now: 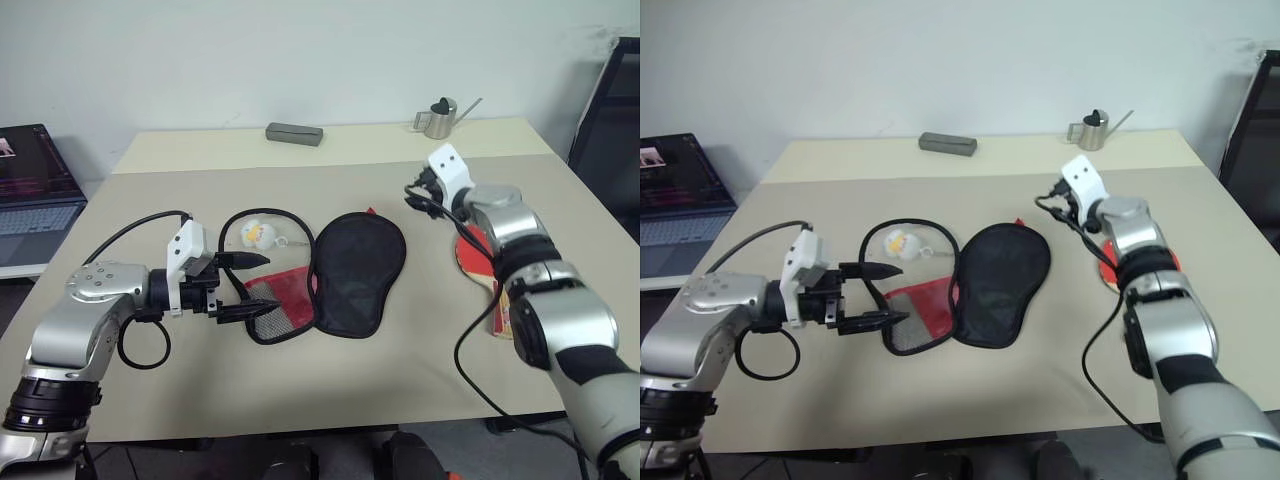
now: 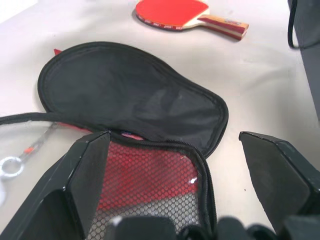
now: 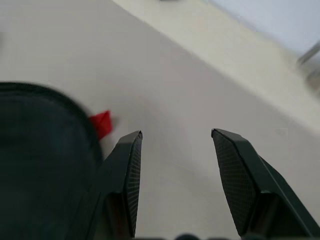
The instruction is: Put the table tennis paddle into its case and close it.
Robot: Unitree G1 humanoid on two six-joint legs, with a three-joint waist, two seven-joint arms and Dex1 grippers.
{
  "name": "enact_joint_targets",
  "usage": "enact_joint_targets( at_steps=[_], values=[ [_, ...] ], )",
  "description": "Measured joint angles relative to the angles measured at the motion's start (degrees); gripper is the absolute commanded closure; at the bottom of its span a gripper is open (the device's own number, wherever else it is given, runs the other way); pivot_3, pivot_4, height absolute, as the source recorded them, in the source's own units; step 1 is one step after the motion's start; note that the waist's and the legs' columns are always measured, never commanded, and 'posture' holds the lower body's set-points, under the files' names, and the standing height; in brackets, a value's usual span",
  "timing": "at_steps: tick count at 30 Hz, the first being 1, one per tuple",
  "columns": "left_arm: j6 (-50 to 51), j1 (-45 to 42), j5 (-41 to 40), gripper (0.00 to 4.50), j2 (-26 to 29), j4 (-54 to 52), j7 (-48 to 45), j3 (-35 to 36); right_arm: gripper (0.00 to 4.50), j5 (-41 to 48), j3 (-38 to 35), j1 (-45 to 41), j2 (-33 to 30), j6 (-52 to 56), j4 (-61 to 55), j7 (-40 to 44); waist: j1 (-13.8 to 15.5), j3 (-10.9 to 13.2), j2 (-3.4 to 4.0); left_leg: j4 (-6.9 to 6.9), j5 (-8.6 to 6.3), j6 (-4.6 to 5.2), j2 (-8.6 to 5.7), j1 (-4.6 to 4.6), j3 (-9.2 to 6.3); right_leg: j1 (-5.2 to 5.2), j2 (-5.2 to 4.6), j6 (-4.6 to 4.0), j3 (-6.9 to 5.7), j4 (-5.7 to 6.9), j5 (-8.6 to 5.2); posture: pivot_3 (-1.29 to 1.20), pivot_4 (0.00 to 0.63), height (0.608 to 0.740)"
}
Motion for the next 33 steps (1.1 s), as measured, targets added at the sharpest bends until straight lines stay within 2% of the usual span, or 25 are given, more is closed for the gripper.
enact_joint_targets(
  at_steps=[4,7,10,13,17,23,33],
  values=[
    [0.0,-2.0,-0.2,0.00,-0.1,0.9,-0.7,-0.2,2.14,4.9,-1.4,14.5,-1.2,20.7,-28.6,2.1,0.0,0.0,0.01,0.00,-0.05,0.09,0.00,-0.03,0.00,-0.04,0.00,0.00,0.01,0.02,0.00,0.00,0.150,0.740],
    [0.1,-2.8,-0.2,0.00,-0.1,2.2,-1.2,-0.6,2.14,9.3,-1.9,21.3,-2.0,34.9,-47.0,2.6,0.0,0.0,0.01,0.02,-0.11,0.19,0.01,0.00,-0.02,-0.03,0.01,0.00,0.01,0.03,0.00,0.00,0.150,0.740],
    [0.1,-3.1,-0.2,0.00,-0.1,2.4,-1.8,-0.8,2.14,13.4,-2.6,25.2,-2.2,45.5,-59.4,2.4,0.1,0.0,0.01,0.05,-0.11,0.20,0.00,0.00,-0.08,0.01,0.01,0.00,-0.05,0.04,0.01,0.00,0.150,0.740],
    [0.1,-3.3,-0.2,0.00,-0.1,2.6,-1.9,-0.9,1.63,16.9,-4.3,27.6,-2.1,53.8,-67.1,1.1,0.4,0.0,0.00,0.06,-0.11,0.20,0.00,0.00,-0.08,0.02,0.01,-0.01,-0.06,0.04,0.03,0.00,0.150,0.740],
    [0.1,-3.5,-0.1,0.00,-0.1,3.6,-2.1,-1.2,0.38,19.8,-5.0,30.0,-1.4,59.1,-71.3,-1.7,0.5,0.0,0.00,0.06,-0.11,0.20,0.00,0.01,-0.08,0.02,0.01,-0.01,-0.06,0.04,0.03,0.00,0.150,0.740],
    [-0.1,-4.1,0.1,0.00,-0.1,3.8,-2.6,-1.4,0.38,20.4,-5.1,31.1,3.1,61.9,-70.9,-8.1,0.6,0.0,0.00,0.05,-0.11,0.20,0.00,0.01,-0.08,0.01,0.01,-0.01,-0.06,0.04,0.03,0.00,0.150,0.740],
    [-0.3,-4.1,1.0,0.00,-0.1,4.0,-2.9,-1.6,0.38,21.0,-4.5,31.9,7.1,60.6,-66.3,-12.4,0.7,0.0,0.00,0.05,-0.11,0.20,0.00,0.02,-0.06,0.01,0.01,-0.01,-0.05,0.04,0.03,0.00,0.150,0.740]
  ],
)
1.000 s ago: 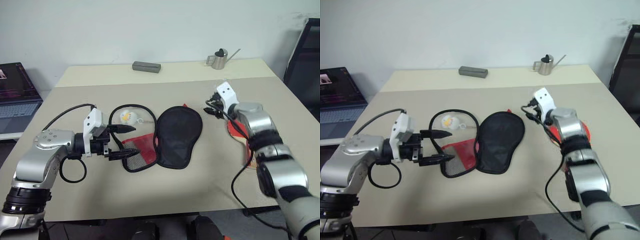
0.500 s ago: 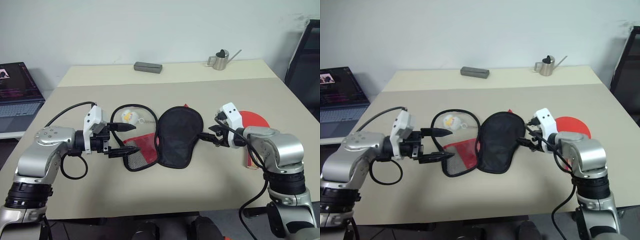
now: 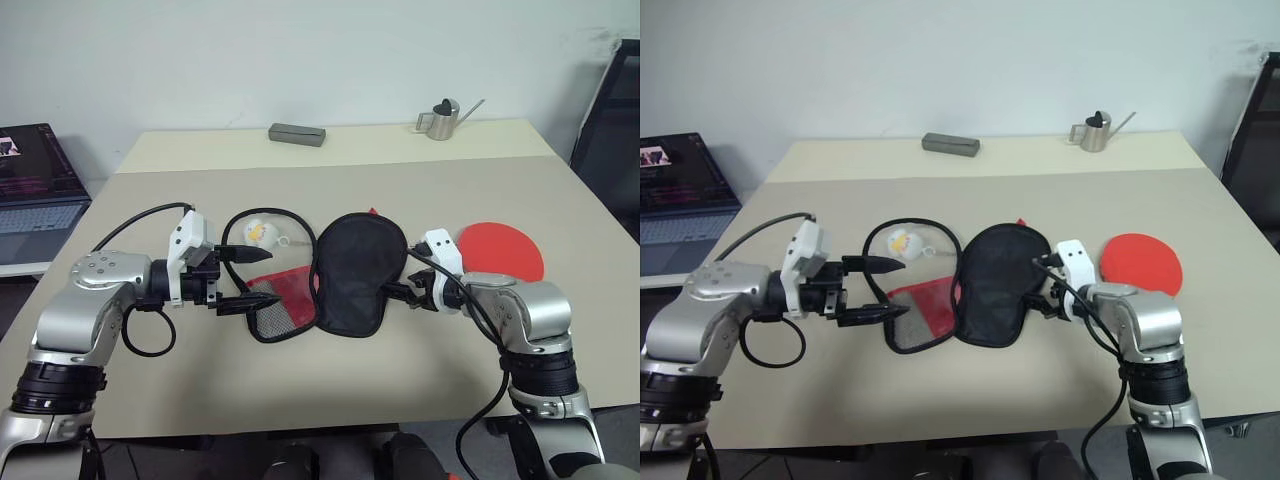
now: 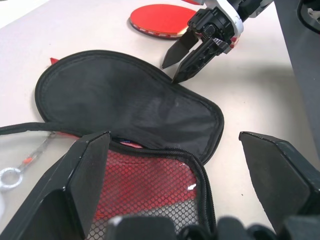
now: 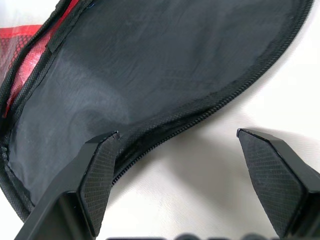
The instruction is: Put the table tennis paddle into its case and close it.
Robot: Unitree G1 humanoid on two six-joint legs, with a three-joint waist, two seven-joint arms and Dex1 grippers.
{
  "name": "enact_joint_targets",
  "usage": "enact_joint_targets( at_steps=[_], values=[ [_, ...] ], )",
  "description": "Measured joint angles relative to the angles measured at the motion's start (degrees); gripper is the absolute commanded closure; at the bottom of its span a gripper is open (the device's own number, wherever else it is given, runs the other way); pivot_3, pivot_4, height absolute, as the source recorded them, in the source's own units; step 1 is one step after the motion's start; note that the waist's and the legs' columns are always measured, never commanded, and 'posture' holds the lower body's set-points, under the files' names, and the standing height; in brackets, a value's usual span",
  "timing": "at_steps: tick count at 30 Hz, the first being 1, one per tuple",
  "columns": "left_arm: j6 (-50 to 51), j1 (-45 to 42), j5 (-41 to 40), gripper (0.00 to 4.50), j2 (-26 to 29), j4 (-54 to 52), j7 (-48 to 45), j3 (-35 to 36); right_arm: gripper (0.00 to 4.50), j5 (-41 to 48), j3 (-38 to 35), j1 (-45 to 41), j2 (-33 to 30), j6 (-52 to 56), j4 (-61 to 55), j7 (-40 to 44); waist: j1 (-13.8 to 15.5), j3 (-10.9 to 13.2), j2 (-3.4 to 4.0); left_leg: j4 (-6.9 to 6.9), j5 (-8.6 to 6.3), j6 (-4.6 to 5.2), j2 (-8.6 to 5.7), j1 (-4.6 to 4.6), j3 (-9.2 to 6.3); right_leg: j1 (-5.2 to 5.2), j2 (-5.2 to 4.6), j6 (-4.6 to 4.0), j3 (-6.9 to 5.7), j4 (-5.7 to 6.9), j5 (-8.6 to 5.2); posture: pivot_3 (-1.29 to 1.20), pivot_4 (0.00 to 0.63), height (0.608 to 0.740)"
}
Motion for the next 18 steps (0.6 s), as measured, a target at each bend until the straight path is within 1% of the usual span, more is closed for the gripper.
enact_joint_targets(
  at_steps=[12,15,16,18],
  values=[
    [0.0,0.5,0.1,0.00,0.0,0.0,0.2,0.0,0.38,0.7,1.0,-0.9,1.9,-2.2,2.2,-1.5,-0.3,0.0,-0.05,0.00,0.00,0.00,0.07,0.06,-0.01,0.01,0.10,-0.03,0.02,0.03,0.02,0.00,0.150,0.740],
    [0.0,0.5,0.1,0.00,0.0,0.0,0.3,0.0,0.93,0.7,1.6,-1.2,2.4,-3.3,3.2,-2.0,-0.5,0.0,-0.06,0.01,0.00,0.00,0.07,0.06,0.00,0.01,0.10,-0.04,0.03,0.04,0.03,0.00,0.150,0.740],
    [0.0,0.5,0.2,0.00,0.0,0.0,0.5,0.0,1.20,0.7,2.0,-1.2,2.4,-3.7,3.4,-2.1,-0.5,0.0,-0.06,0.01,0.00,0.00,0.07,0.06,0.00,0.01,0.10,-0.04,0.03,0.04,0.03,0.00,0.150,0.740],
    [0.0,0.5,0.2,0.00,0.0,0.0,0.5,0.0,1.89,0.6,2.7,-1.3,2.5,-4.3,4.0,-2.2,-0.6,0.0,-0.06,0.00,0.00,0.00,0.07,0.06,-0.01,0.01,0.10,-0.04,0.02,0.04,0.03,0.00,0.150,0.740]
  ],
)
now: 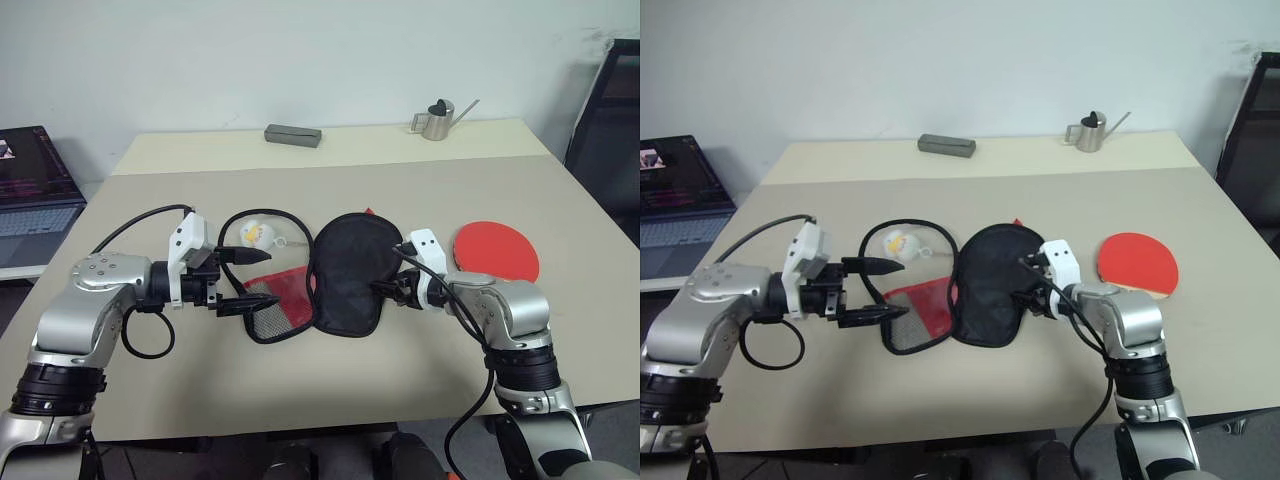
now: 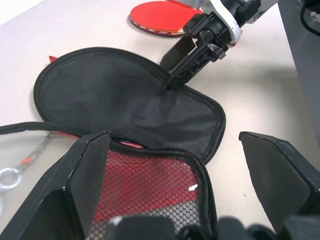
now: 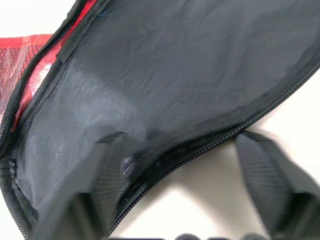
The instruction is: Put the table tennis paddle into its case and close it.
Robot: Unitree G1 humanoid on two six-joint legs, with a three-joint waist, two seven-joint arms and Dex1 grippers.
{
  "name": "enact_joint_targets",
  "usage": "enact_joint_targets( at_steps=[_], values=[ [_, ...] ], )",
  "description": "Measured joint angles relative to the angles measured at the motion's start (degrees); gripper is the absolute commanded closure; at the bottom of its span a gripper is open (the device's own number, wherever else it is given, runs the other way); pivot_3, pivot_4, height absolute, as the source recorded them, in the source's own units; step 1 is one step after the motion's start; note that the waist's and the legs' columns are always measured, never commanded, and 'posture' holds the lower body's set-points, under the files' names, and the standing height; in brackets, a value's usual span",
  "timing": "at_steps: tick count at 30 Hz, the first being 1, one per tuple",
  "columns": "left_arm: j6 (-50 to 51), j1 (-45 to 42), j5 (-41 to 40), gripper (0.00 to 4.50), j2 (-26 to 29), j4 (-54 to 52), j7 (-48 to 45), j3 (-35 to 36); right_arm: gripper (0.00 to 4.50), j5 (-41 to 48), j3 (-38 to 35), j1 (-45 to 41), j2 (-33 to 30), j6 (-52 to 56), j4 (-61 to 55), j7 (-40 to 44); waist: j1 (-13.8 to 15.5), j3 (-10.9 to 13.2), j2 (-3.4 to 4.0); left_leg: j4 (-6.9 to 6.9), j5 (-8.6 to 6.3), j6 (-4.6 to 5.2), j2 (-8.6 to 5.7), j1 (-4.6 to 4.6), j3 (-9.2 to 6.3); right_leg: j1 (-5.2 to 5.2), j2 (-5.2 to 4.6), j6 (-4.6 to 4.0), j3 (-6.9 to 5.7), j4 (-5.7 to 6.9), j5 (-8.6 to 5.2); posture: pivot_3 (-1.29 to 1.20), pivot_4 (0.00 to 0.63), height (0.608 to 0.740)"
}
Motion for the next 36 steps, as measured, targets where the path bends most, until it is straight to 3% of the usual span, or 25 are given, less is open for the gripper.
enact_joint_targets(
  at_steps=[6,8,23,36],
  values=[
    [-0.1,0.1,0.1,0.00,0.0,0.0,0.2,0.0,4.01,-0.1,1.0,-0.7,-0.7,-2.1,2.8,-0.1,0.0,0.0,0.00,0.00,0.00,0.00,-0.01,0.00,0.00,0.00,0.00,0.00,0.00,-0.01,0.00,0.00,0.150,0.740],
    [-0.1,0.3,0.1,0.00,0.0,0.0,0.3,0.0,4.46,-0.2,1.3,-0.9,-1.6,-3.1,3.8,0.3,0.0,0.0,0.00,0.00,0.00,0.00,-0.01,-0.01,0.00,0.00,0.00,0.00,0.00,-0.01,0.00,0.00,0.150,0.740],
    [-0.2,0.5,0.1,0.00,0.0,0.0,0.5,0.0,4.46,-1.4,6.3,-6.0,-9.9,-13.0,14.4,6.0,0.3,0.0,0.00,0.02,0.00,0.00,-0.02,-0.02,0.00,0.03,-0.01,0.02,-0.03,-0.04,0.01,0.00,0.150,0.740],
    [-0.3,0.5,0.1,0.00,0.0,0.0,0.5,0.0,4.46,-5.4,9.5,-10.9,-12.7,-21.1,23.7,10.3,0.4,0.0,0.00,0.00,0.00,0.00,-0.02,-0.03,0.01,0.02,-0.01,0.02,-0.01,-0.06,0.01,0.00,0.150,0.740]
  ],
)
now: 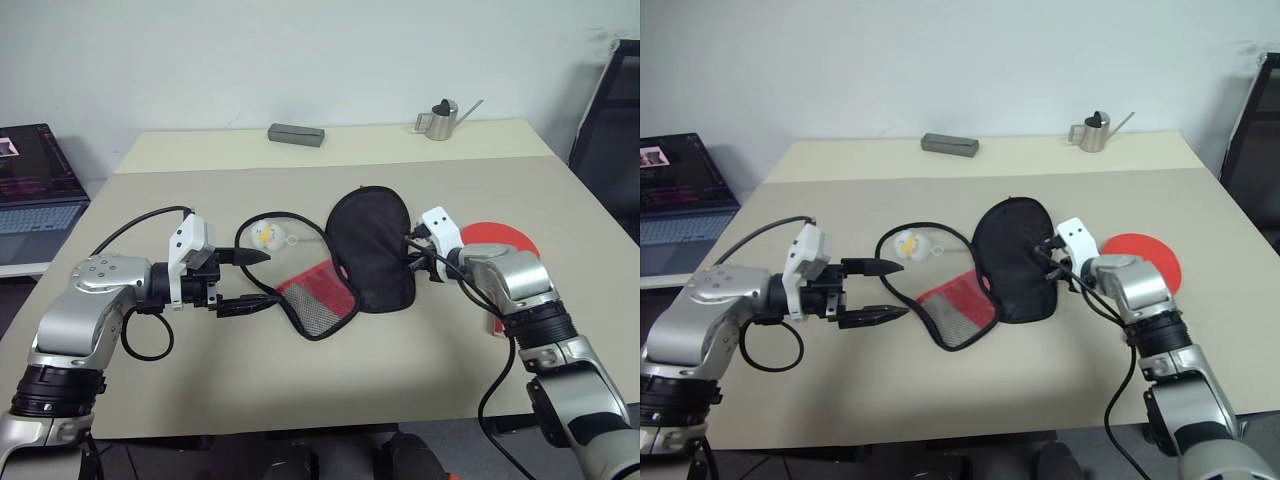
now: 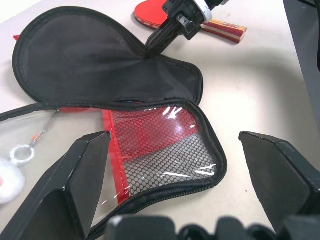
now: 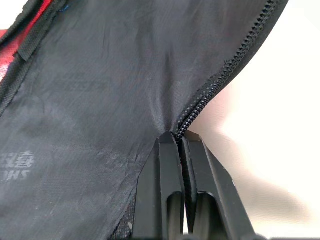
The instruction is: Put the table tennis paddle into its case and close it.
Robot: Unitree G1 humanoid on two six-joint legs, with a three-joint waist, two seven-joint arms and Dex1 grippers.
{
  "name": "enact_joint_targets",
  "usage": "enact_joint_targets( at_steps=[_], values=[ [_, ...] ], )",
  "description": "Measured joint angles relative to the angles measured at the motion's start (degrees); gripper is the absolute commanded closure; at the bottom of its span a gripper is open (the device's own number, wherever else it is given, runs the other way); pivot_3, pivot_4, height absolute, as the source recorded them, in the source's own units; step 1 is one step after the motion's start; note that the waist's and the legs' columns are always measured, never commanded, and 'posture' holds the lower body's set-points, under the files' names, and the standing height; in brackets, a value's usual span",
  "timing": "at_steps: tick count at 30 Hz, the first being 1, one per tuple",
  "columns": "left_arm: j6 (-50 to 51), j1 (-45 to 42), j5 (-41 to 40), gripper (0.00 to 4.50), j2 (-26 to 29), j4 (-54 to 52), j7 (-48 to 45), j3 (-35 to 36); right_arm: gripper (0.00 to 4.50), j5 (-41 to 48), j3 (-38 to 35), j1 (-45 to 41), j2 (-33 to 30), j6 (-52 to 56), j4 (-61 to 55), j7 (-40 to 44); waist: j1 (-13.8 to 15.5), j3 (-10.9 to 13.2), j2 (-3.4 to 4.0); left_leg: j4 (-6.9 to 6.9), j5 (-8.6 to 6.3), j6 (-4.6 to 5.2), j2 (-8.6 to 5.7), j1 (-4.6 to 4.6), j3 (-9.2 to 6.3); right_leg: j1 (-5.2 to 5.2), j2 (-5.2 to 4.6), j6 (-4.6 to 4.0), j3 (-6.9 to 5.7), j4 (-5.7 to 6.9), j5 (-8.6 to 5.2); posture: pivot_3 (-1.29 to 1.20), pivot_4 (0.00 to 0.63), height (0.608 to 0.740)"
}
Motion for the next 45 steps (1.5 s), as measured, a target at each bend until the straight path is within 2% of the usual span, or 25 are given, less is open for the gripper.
enact_joint_targets(
  at_steps=[5,8,16,19,24,29,34,38,45],
  values=[
    [-0.1,0.0,0.0,0.00,0.0,0.0,0.0,0.0,4.46,-1.6,0.4,-1.5,0.0,-3.1,3.1,1.0,0.0,0.0,0.00,0.00,0.00,0.00,0.00,0.00,0.00,0.00,0.00,0.00,0.00,0.00,0.00,0.00,0.150,0.740],
    [-0.3,0.0,0.0,0.00,0.0,0.0,0.0,0.0,3.85,-2.3,0.3,-2.2,0.5,-4.5,4.7,1.0,0.0,0.0,0.00,0.00,0.00,0.00,0.00,0.00,0.00,-0.01,0.00,0.00,0.00,0.00,0.00,0.00,0.150,0.740],
    [-0.3,0.0,0.0,0.00,0.0,-0.1,0.1,0.0,1.20,-2.8,-0.5,-3.6,0.7,-5.9,7.0,0.7,0.0,0.0,0.00,0.00,0.00,-0.01,0.00,0.00,0.00,-0.02,0.00,0.00,0.01,-0.01,0.00,0.00,0.150,0.740],
    [-0.3,0.0,0.0,0.00,0.0,-0.1,0.1,0.0,0.07,-2.8,-2.5,-4.3,0.6,-6.3,7.2,-0.1,0.0,0.0,0.00,-0.01,0.00,-0.01,0.00,-0.01,0.00,-0.02,0.00,0.00,0.01,-0.01,0.00,0.00,0.150,0.740],
    [-0.3,0.0,0.0,0.00,-0.1,-0.3,0.2,-0.1,0.02,-2.6,-6.0,-4.2,-2.6,-5.3,2.6,-0.5,0.1,0.0,0.00,-0.02,0.00,0.00,0.00,-0.03,0.00,-0.03,0.00,0.00,0.00,-0.04,0.00,0.00,0.150,0.740],
    [-0.3,-0.7,-0.2,0.00,-2.2,-1.6,0.2,-1.3,0.02,-1.4,-10.2,7.2,-4.5,1.7,-15.0,-3.1,1.0,0.0,-0.01,-0.02,-0.01,0.00,0.01,-0.08,-0.03,-0.02,0.00,0.00,-0.03,-0.07,0.00,0.00,0.150,0.740],
    [-0.1,-5.7,-0.2,0.00,-6.3,-2.7,1.1,-4.0,0.02,0.2,-15.7,17.4,-1.8,11.0,-33.8,-9.2,1.5,0.0,-0.01,0.03,0.00,0.00,-0.01,-0.06,-0.03,0.01,-0.02,0.00,-0.03,-0.02,0.00,0.00,0.150,0.740],
    [-0.3,-9.1,0.0,0.00,-8.5,-2.1,1.3,-5.9,0.02,0.2,-20.4,23.4,1.3,16.9,-44.3,-13.8,1.6,0.0,-0.01,0.03,0.00,0.00,-0.01,-0.04,-0.03,0.04,-0.01,0.01,-0.04,0.00,0.00,0.00,0.150,0.740],
    [-4.2,-16.6,3.9,0.00,-12.1,3.6,-0.2,-10.7,0.02,-1.4,-27.7,31.1,6.0,22.2,-54.2,-21.4,1.9,0.0,-0.01,0.03,0.00,0.00,-0.03,-0.03,0.00,0.05,0.00,0.02,-0.02,-0.02,0.01,0.00,0.150,0.740]
  ],
)
